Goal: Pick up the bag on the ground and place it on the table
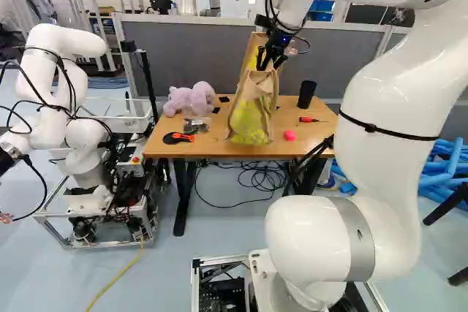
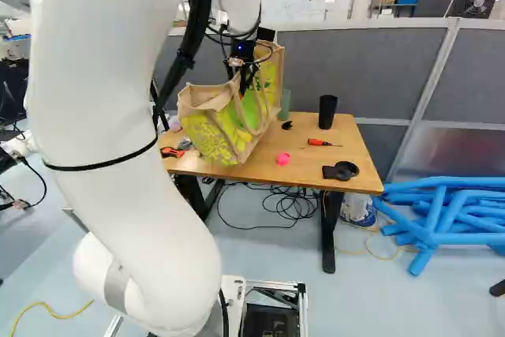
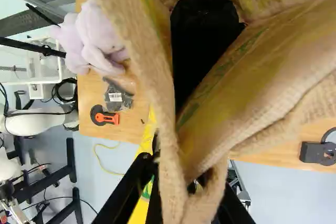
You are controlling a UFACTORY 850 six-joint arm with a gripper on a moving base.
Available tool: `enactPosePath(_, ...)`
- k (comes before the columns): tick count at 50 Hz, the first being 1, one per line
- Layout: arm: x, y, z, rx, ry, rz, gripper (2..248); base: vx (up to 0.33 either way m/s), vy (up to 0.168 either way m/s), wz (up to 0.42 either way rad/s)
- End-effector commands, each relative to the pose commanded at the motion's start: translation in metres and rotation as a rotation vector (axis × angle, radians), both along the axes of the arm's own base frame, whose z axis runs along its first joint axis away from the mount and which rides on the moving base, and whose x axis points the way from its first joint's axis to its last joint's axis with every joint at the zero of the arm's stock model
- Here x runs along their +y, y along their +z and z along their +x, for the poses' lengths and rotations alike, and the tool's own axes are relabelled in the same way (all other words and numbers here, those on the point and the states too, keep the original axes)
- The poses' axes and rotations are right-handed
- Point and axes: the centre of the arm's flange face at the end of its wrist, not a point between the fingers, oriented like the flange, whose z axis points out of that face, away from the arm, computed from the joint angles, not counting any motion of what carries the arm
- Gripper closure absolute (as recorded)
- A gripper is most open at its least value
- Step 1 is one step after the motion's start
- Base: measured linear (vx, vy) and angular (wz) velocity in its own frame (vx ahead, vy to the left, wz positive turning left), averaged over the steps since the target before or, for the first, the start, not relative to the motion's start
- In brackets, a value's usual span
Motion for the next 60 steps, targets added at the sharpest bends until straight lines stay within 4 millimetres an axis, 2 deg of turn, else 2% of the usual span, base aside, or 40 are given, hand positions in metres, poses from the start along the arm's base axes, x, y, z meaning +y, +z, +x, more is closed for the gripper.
enactPosePath(15,0.000,-0.007,0.019,0.006,0.005,0.001,229,0.000,0.000,0.000)
enactPosePath(60,-0.005,-0.073,0.048,0.115,0.006,0.019,229,0.000,0.000,0.000)
